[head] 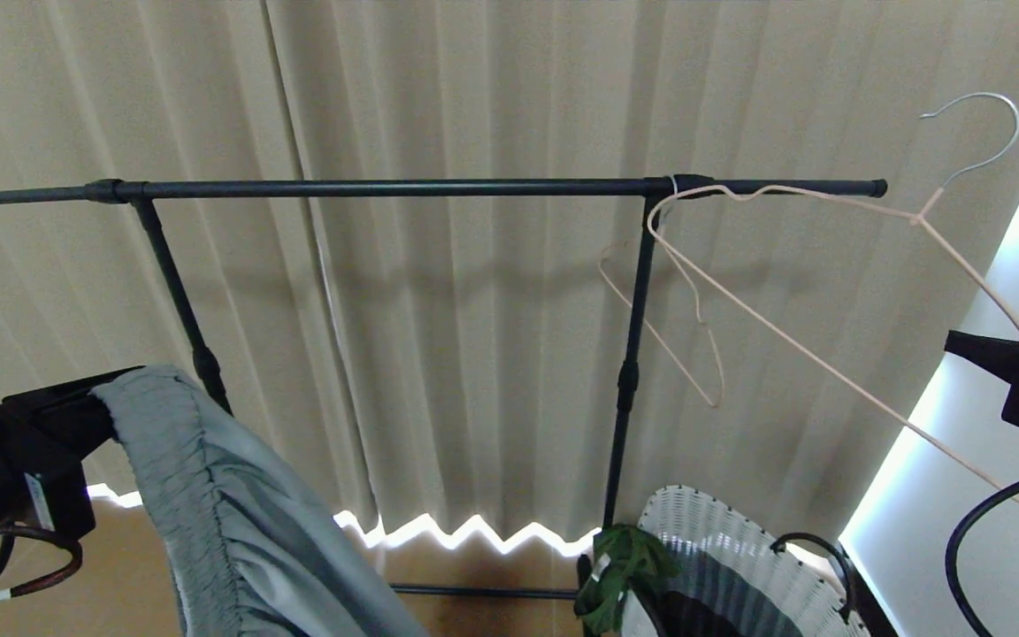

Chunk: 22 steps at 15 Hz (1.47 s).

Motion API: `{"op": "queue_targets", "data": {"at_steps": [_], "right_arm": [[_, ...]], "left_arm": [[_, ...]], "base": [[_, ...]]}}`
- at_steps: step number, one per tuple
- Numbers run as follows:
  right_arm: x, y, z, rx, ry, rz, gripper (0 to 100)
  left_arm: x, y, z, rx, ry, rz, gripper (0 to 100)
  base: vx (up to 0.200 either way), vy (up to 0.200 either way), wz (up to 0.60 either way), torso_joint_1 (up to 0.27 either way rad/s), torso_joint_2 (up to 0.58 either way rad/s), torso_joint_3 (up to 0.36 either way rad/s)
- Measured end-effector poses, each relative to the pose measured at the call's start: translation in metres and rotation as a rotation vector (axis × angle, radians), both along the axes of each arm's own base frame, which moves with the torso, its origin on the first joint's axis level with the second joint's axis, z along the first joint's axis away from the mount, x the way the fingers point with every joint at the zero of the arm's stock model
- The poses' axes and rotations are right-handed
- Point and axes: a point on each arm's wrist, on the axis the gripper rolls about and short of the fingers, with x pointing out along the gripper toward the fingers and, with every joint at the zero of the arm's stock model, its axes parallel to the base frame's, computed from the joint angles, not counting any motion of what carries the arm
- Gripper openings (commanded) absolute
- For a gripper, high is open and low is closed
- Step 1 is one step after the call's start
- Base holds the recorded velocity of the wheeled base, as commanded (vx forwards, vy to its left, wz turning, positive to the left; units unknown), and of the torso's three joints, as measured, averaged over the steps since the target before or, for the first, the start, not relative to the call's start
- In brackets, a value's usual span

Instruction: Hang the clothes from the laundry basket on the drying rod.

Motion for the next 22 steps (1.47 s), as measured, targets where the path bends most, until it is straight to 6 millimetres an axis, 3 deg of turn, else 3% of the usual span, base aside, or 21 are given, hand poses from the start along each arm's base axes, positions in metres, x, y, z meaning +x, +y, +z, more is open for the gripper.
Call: {"op": "queue_targets", "data": {"at_steps": [12,17,22], "right_arm": [[-0.003,0.005,-0.008,-0.002,0.031,0.026,0],[-0.004,0.013,-0.008,-0.005,0.034,0.071,0],[-0.004,0.028,-0.011,-0.011,0.049,0.160,0]], "left_arm": [[-0.001,0.000,-0.004,0.003,0.012,-0.001,0],[0.000,0.000,-0.005,0.002,0.018,-0.002,0],[0.012,0.002,-0.001,0.010,0.033,0.053,0]], "base": [[0.000,0.200,0.00,0.003,0.00,0.003],[0.000,0.000,0.00,0.000,0.00,0.000],[0.000,0.000,0.00,0.000,0.00,0.000]]}}
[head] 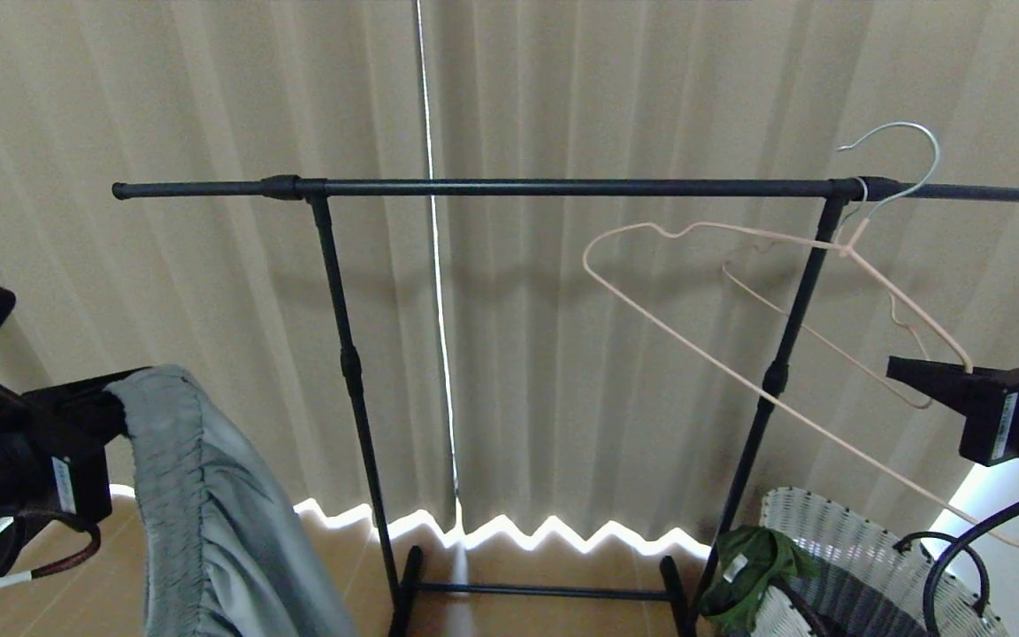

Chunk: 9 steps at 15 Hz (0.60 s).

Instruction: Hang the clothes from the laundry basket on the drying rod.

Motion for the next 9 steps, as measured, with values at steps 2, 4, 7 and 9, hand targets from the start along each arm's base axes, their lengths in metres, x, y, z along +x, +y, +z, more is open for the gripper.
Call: {"op": "queue_targets", "data": {"at_steps": [2,4,7,9], "right_arm": [[0.002,0.008,-0.004,-0.006,0.020,0.041,0],[0.005,0.015,-0.009,-0.013,0.044,0.071,0],[0.012,0.023,-0.014,-0.020,0.074,0.102,0],[0.014,0.034,-0.017,-0.022,0.087,0.147,0]], "left_arm": [[0.005,0.001,0.006,0.003,-0.013,0.047,0],[0.010,0.001,0.011,0.012,-0.009,0.091,0],[0.020,0.000,0.015,0.014,0.005,0.114,0],[0.031,-0.003,0.017,0.014,0.019,0.113,0]], "base": [[0.000,0.000,0.00,0.000,0.00,0.000],[0.000,0.000,0.00,0.000,0.00,0.000],[0.000,0.000,0.00,0.000,0.00,0.000],[0.000,0.000,0.00,0.000,0.00,0.000]]}}
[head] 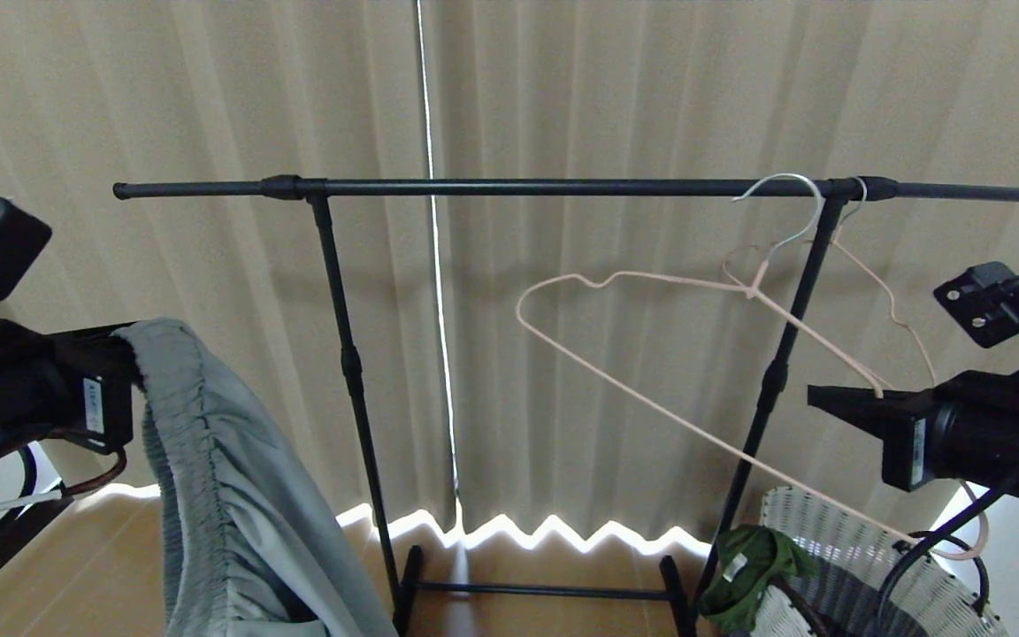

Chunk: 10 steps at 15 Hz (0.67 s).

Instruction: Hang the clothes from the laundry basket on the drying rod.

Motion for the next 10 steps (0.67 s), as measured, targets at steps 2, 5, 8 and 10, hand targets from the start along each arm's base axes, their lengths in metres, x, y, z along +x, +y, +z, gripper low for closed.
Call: {"op": "queue_targets", "data": {"at_steps": [2,5,8,10], "right_arm": [[0.001,0.014,-0.005,0.020,0.032,0.039,0],[-0.002,0.041,-0.006,0.109,0.090,0.098,0],[-0.007,0.061,-0.006,0.123,0.111,0.170,0],[-0.015,0.077,-0.004,0.125,0.121,0.246,0]], "left_arm": [[0.016,-0.008,0.000,-0.025,0.042,0.002,0],[0.044,-0.030,0.004,-0.097,0.081,0.097,0],[0.071,-0.049,0.003,-0.107,0.086,0.202,0],[0.087,-0.056,0.005,-0.097,0.075,0.242,0]], "base": [[0.000,0.000,0.00,0.000,0.00,0.000],[0.000,0.000,0.00,0.000,0.00,0.000],[0.000,0.000,0.00,0.000,0.00,0.000],[0.000,0.000,0.00,0.000,0.00,0.000]]}}
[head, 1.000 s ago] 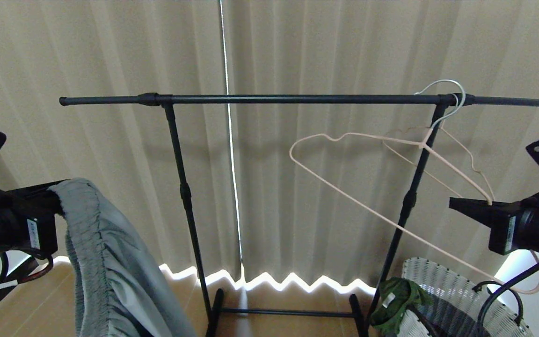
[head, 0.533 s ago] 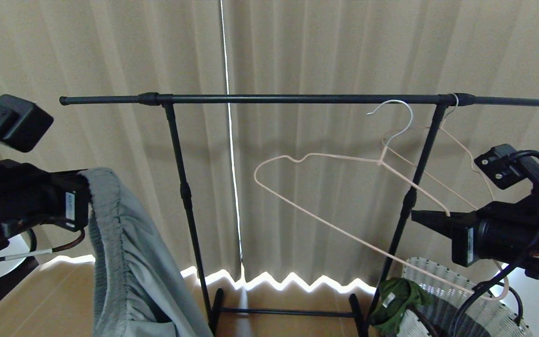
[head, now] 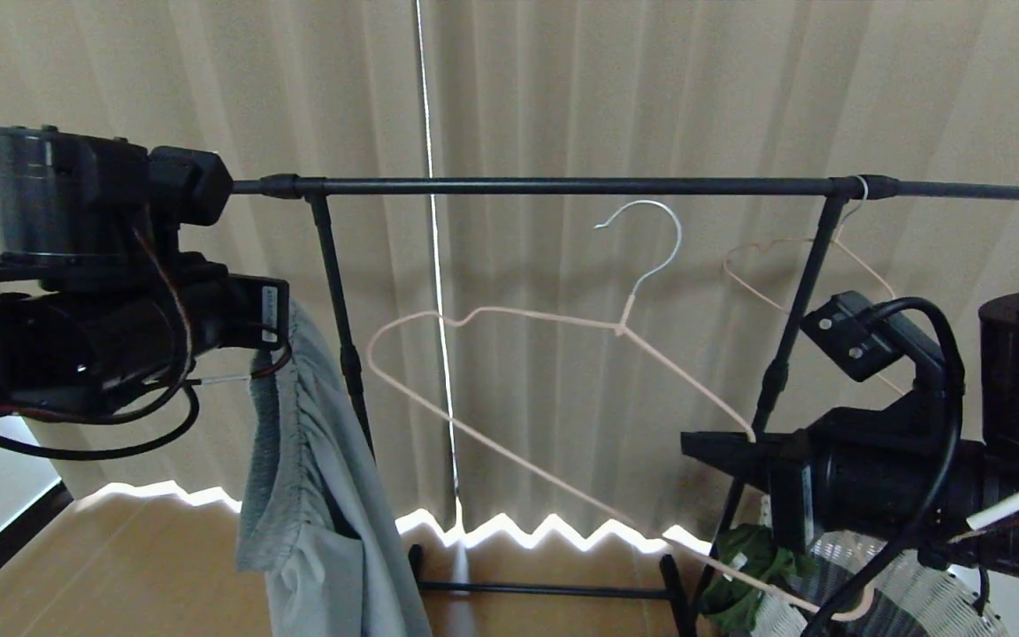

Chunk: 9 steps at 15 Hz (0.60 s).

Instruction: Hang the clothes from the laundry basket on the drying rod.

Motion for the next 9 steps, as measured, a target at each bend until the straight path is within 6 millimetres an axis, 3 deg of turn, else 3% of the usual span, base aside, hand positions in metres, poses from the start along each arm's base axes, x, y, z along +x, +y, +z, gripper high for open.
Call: {"op": "queue_targets", "data": {"at_steps": [5,9], "right_arm": [[-0.015,0.025,0.000,-0.005,0.009,0.123,0],[-0.007,0.037,-0.004,-0.022,0.016,0.117,0]], "left_arm": [[0.023,-0.008,-0.001,0.020,-0.006,0.058,0],[0.028,-0.010,-0.005,0.034,0.007,0.065,0]], "base": [[0.000,0.000,0.00,0.000,0.00,0.000],[0.000,0.000,0.00,0.000,0.00,0.000]]}}
